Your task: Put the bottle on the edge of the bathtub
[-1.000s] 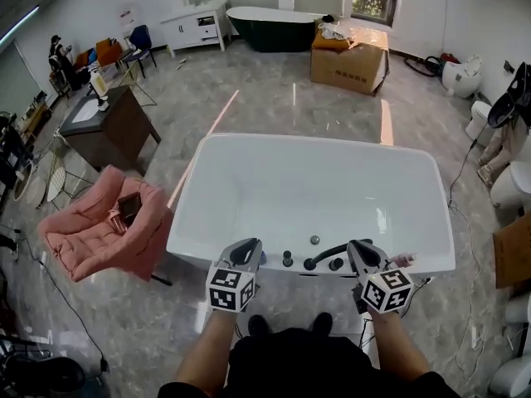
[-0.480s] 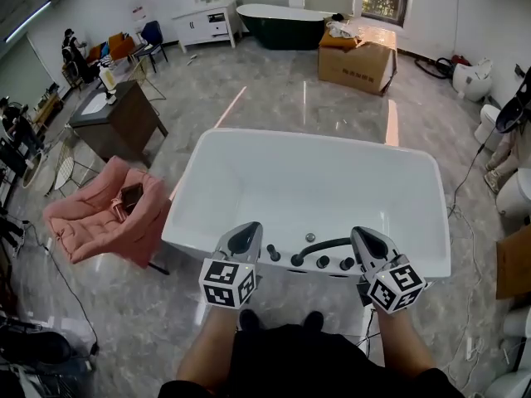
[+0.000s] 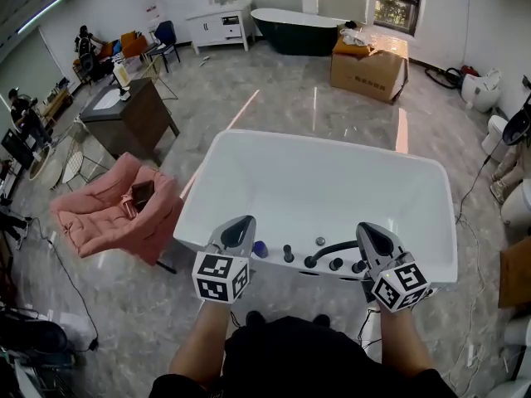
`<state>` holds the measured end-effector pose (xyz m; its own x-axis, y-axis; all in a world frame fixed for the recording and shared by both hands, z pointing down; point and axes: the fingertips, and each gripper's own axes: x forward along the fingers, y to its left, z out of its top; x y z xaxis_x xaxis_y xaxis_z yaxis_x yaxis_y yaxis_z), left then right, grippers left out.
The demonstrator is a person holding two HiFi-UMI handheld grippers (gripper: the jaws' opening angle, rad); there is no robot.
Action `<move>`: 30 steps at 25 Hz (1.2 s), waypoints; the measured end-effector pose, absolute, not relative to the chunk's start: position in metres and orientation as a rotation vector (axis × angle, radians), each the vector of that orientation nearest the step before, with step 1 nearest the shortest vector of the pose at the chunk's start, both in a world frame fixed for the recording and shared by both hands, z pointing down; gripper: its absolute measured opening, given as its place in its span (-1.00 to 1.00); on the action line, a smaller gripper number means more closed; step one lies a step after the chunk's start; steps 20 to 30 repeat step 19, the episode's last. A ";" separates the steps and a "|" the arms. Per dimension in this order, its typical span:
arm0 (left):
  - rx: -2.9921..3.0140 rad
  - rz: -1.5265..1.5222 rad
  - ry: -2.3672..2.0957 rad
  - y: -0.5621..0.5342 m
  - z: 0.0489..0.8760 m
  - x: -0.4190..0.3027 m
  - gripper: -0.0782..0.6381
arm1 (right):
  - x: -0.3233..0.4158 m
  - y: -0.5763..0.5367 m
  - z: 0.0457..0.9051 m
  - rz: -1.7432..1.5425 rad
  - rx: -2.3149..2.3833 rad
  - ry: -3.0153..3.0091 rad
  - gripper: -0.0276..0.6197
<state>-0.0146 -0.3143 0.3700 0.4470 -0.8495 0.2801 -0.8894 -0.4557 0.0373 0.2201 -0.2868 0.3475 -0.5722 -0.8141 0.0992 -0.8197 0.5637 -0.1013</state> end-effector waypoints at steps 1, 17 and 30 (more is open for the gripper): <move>2.513 0.329 -1.538 -0.315 0.368 -0.023 -0.73 | 0.216 -0.287 0.346 0.211 1.434 -2.743 -0.88; 2.485 0.277 -1.564 -0.303 0.366 -0.076 -0.74 | 0.171 -0.275 0.356 0.275 1.393 -2.733 -0.88; 2.479 0.282 -1.560 -0.304 0.368 -0.075 -0.74 | 0.170 -0.275 0.357 0.291 1.392 -2.731 -0.88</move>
